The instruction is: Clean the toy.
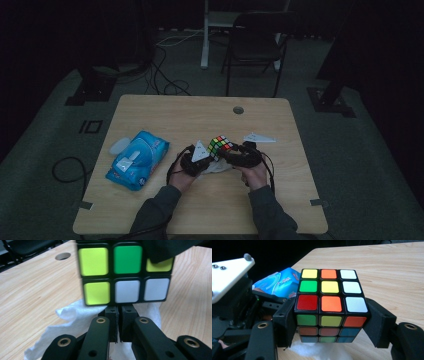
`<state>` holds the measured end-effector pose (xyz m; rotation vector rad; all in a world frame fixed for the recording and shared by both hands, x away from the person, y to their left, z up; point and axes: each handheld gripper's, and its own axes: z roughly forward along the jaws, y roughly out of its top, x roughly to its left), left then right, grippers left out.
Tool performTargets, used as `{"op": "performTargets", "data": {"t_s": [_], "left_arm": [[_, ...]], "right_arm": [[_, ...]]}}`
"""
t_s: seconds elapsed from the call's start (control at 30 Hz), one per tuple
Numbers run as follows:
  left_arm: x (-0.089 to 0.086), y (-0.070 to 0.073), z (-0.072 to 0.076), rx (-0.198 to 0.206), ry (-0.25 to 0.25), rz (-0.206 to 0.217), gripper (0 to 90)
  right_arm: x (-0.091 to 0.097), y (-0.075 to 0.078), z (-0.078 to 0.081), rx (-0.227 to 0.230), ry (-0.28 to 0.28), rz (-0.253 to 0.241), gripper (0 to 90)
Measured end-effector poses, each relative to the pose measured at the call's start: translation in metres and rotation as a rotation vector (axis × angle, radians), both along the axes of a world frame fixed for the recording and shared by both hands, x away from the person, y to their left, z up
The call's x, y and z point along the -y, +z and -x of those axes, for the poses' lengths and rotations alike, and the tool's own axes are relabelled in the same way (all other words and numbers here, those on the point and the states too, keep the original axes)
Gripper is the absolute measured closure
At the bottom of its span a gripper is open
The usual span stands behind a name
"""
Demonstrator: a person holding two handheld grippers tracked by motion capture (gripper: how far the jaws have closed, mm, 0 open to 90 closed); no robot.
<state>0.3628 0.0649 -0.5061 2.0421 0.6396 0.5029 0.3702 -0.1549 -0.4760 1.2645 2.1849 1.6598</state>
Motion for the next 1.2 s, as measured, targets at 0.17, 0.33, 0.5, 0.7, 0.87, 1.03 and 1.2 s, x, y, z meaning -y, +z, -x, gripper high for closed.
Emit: {"op": "performTargets", "data": {"t_s": [0.17,0.33,0.5,0.7,0.87,1.03,1.2], "left_arm": [[-0.009,0.002,-0.003,0.001,0.025,0.017,87.8],[-0.015,0.004,-0.005,0.001,0.045,0.021,87.8],[-0.022,0.006,-0.007,0.003,0.078,0.025,87.8],[-0.03,0.008,-0.009,0.001,0.11,0.022,87.9],[-0.035,0.007,-0.009,-0.002,0.128,0.019,87.8],[-0.039,0.006,-0.009,-0.007,0.141,0.015,87.8],[-0.043,0.006,-0.008,-0.011,0.151,0.009,87.8]], "right_arm": [[0.002,0.0,0.0,-0.002,-0.007,-0.006,34.4],[0.002,-0.001,-0.001,0.001,-0.009,0.001,34.4],[0.002,-0.001,-0.001,0.007,-0.014,0.018,34.3],[0.002,-0.003,-0.001,0.017,-0.029,0.057,34.4],[0.003,-0.004,-0.001,0.03,-0.048,0.085,34.4],[0.004,-0.006,-0.002,0.053,-0.074,0.129,34.4],[0.007,-0.009,-0.002,0.073,-0.102,0.165,34.4]]}}
